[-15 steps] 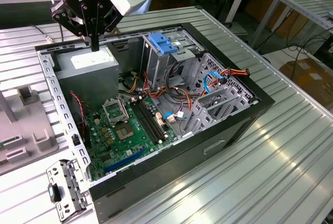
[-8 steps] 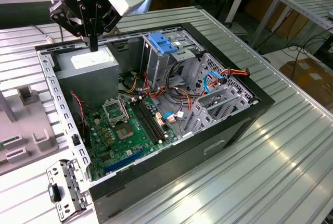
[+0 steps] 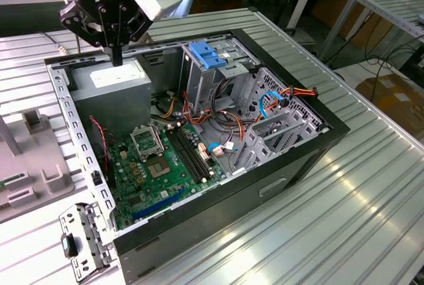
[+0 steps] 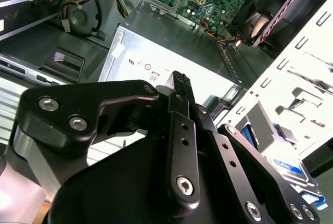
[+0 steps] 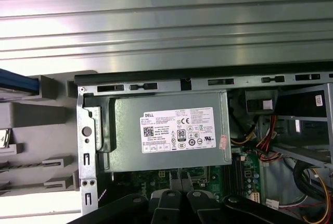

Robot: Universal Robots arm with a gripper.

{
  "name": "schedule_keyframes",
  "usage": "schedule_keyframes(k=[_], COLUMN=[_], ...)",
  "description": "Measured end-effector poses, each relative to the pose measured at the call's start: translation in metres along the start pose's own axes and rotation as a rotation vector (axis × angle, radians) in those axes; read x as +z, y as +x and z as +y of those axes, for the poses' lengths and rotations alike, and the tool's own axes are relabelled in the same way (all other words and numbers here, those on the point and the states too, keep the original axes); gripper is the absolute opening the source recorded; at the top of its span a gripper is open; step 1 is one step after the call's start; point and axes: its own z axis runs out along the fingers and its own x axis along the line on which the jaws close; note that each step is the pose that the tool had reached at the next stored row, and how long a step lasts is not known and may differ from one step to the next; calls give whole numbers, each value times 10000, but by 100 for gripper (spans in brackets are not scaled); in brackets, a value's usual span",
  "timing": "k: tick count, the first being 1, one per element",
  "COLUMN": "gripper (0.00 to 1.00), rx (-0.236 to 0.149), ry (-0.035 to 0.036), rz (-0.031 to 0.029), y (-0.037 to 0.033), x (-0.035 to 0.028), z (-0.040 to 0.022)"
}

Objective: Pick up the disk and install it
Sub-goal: 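Reach for the disk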

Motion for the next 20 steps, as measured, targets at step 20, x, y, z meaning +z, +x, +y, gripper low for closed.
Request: schedule_keyframes(k=[20], gripper=[11], rx=[0], ry=[0], rz=[0], y=[96], x=[-3], z=[-7])
